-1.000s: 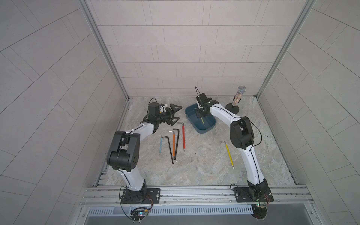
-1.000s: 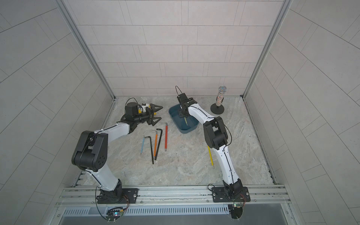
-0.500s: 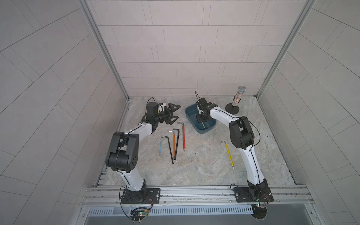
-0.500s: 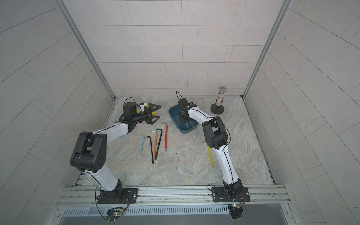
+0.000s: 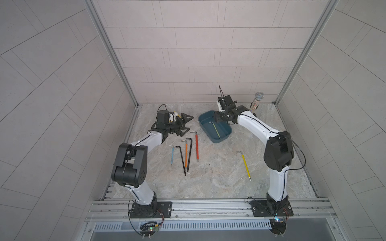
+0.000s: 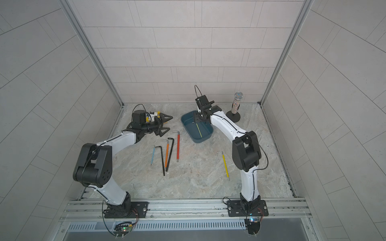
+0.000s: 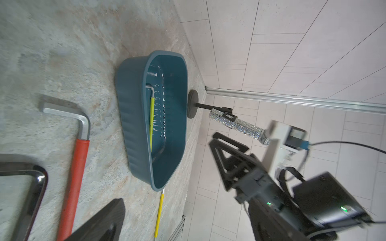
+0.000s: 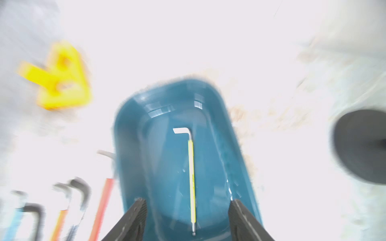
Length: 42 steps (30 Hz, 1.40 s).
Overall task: Put the hex key on the desktop into the storage box
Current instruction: Place the Allen key in the storage box, then pick up the Allen key from the center of the board.
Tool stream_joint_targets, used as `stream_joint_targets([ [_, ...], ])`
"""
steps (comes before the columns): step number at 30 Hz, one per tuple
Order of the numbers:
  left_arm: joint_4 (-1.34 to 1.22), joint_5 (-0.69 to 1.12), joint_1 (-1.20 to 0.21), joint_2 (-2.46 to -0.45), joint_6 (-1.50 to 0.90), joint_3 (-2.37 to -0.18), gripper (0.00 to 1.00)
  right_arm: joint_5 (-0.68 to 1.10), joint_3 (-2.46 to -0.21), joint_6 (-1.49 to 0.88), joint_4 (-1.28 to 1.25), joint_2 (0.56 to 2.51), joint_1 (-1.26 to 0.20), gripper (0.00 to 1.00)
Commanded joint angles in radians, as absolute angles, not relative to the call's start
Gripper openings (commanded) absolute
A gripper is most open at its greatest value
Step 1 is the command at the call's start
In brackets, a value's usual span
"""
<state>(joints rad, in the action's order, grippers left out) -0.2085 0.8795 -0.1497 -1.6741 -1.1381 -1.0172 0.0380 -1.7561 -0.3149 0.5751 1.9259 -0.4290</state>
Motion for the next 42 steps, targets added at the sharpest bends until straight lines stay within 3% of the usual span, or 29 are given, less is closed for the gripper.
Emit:
stream_joint_targets([
  [1,-0.012,0.860,-0.178,-1.617,-0.954,-1.079,1.00,0.004,-1.638,-0.321,0.586,1.778,-0.426,0.66],
  [13,0.152,0.775,-0.295,-1.490,-0.751,-1.039,1.00,-0.170,-1.102,-0.355,0.643,1.274,-0.412,0.65],
  [19,0.234,0.709,-0.335,-1.470,-0.681,-1.051,1.00,-0.144,-0.900,-0.441,0.660,1.116,-0.409,0.65],
  [28,0.207,0.712,-0.358,-1.470,-0.715,-1.024,1.00,-0.154,-0.742,-0.552,0.704,1.027,-0.410,0.66],
  [42,0.190,0.713,-0.373,-1.462,-0.719,-1.008,1.00,-0.073,-0.658,-0.571,0.633,1.150,-0.410,0.64],
])
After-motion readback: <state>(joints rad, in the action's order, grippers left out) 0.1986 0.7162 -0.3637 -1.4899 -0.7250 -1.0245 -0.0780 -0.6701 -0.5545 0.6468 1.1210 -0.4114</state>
